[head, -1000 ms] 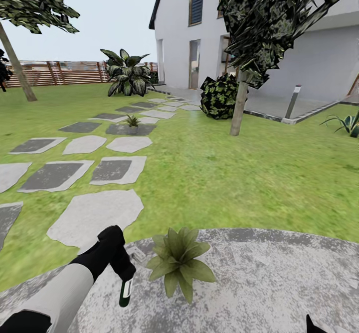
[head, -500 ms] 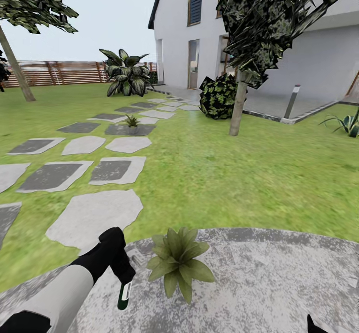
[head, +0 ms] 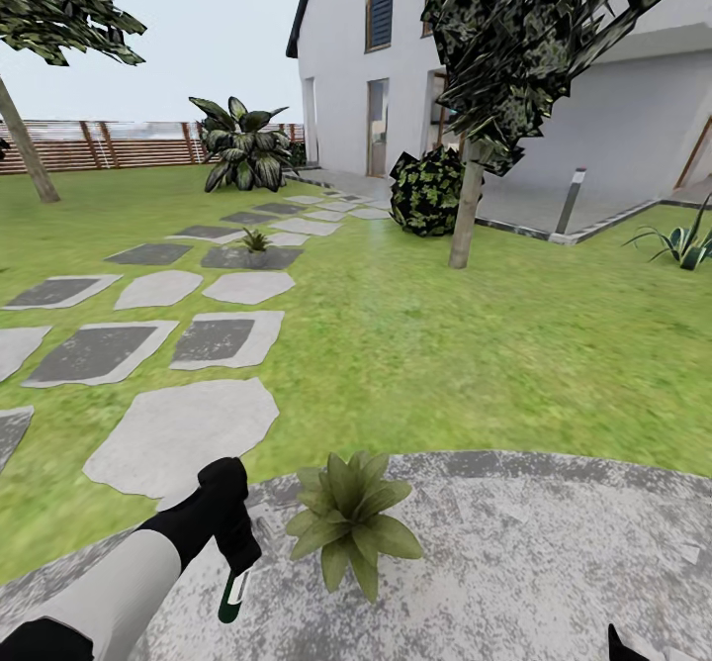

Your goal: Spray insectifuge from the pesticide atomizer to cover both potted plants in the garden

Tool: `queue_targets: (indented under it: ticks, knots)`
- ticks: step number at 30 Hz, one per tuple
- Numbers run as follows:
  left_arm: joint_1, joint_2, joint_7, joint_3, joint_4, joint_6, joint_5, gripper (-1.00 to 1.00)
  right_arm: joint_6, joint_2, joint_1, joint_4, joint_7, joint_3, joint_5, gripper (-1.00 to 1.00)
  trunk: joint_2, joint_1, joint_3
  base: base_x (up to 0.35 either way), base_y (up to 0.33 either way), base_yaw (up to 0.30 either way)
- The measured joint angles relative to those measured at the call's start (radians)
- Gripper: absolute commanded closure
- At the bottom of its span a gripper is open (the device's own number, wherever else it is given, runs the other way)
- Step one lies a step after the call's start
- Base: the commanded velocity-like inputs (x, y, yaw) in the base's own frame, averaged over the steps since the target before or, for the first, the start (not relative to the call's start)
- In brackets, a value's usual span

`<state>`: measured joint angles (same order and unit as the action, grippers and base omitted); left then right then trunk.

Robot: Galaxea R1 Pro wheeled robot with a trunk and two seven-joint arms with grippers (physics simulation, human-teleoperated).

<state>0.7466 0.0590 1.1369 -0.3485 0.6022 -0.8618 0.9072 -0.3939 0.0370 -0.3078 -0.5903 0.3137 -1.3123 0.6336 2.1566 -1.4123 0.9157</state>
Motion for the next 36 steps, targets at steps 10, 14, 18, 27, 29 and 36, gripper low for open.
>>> queue_targets:
  ticks: [10, 14, 18, 27, 29, 36]
  knots:
    - [0.0, -0.005, -0.001, 0.009, 0.002, -0.003, 0.004, 1.0, -0.001, 0.0, 0.0, 0.001, 0.0, 0.0, 0.0, -1.0, 0.0, 0.0, 0.0, 0.003, 0.003, 0.0]
    - [0.0, -0.01, -0.001, 0.004, 0.002, -0.003, 0.006, 1.0, -0.001, 0.0, 0.0, 0.002, 0.0, 0.0, 0.0, -1.0, 0.0, 0.0, 0.0, 0.097, 0.115, 0.0]
    - [0.0, -0.013, -0.003, 0.009, 0.002, -0.003, 0.002, 1.0, -0.001, 0.0, 0.0, 0.002, 0.0, 0.0, 0.002, -1.0, 0.0, 0.0, 0.0, 0.0, 0.0, 0.0]
    - [0.001, -0.012, -0.002, 0.003, 0.003, 0.001, 0.0, 1.0, -0.001, 0.0, 0.0, 0.003, 0.0, 0.0, 0.002, -1.0, 0.0, 0.0, 0.0, 0.0, 0.0, 0.0]
    - [0.001, -0.012, -0.001, -0.002, 0.003, 0.002, 0.001, 1.0, -0.002, 0.0, 0.0, 0.003, 0.0, 0.0, 0.002, -1.0, 0.0, 0.0, 0.0, 0.0, 0.0, 0.0]
    - [0.013, 0.001, 0.043, -0.002, 0.002, 0.114, 0.01, 1.0, -0.002, 0.0, 0.0, 0.005, 0.0, 0.001, 0.002, -1.0, 0.0, 0.0, 0.0, 0.0, 0.0, 0.0]
